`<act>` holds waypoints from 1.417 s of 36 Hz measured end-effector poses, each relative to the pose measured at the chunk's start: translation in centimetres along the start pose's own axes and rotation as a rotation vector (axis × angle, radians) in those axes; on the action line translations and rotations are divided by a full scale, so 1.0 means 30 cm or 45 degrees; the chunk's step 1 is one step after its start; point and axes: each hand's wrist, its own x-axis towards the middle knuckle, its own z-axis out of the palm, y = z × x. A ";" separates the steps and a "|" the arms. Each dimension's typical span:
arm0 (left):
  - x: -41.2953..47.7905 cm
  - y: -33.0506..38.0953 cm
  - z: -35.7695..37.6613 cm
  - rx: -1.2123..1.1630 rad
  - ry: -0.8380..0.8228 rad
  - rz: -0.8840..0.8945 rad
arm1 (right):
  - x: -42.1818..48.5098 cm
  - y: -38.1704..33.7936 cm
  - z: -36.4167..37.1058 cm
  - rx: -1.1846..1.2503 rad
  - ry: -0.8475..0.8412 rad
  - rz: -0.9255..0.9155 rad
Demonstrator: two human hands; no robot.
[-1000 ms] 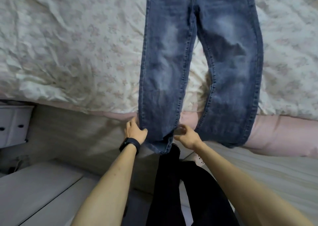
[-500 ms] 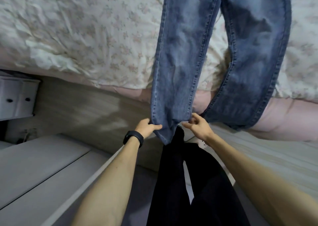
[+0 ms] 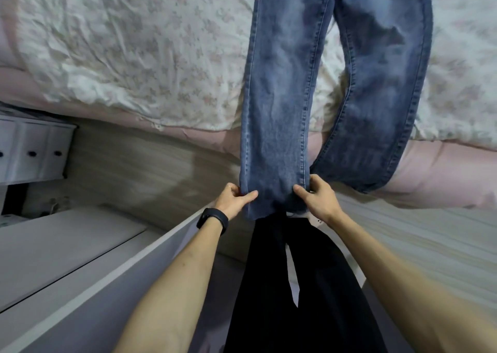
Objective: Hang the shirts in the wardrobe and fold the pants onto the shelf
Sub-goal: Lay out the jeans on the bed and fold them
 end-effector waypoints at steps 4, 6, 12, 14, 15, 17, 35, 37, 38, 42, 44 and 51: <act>0.029 0.024 0.036 0.279 0.241 0.078 | 0.014 0.001 -0.012 0.009 0.018 -0.021; 0.029 0.023 0.046 0.316 0.288 0.089 | 0.012 0.015 -0.017 -0.055 0.070 -0.028; -0.010 -0.065 0.037 0.305 0.205 0.013 | -0.003 0.088 -0.008 -0.368 -0.002 0.144; -0.012 -0.093 0.031 0.461 0.236 -0.010 | 0.003 0.104 -0.016 -0.475 -0.125 0.285; -0.012 -0.105 0.028 0.542 0.240 -0.034 | 0.005 0.109 -0.021 -0.506 -0.176 0.340; -0.009 -0.106 0.027 0.590 0.227 -0.084 | 0.013 0.108 -0.039 -0.482 -0.230 0.388; 0.161 0.692 0.396 0.416 -0.132 0.487 | 0.294 0.056 -0.611 0.169 0.445 0.528; 0.191 0.709 0.450 0.434 -0.185 0.459 | 0.317 0.106 -0.623 0.227 0.373 0.578; 0.204 0.708 0.468 0.446 -0.203 0.451 | 0.326 0.125 -0.621 0.217 0.364 0.578; 0.241 0.678 0.530 0.509 -0.116 0.452 | 0.339 0.189 -0.620 -0.029 0.379 0.516; 0.222 0.644 0.554 0.548 -0.042 0.440 | 0.304 0.211 -0.619 -0.064 0.382 0.449; 0.121 0.483 0.574 0.815 0.041 0.337 | 0.145 0.325 -0.574 -0.231 0.277 0.462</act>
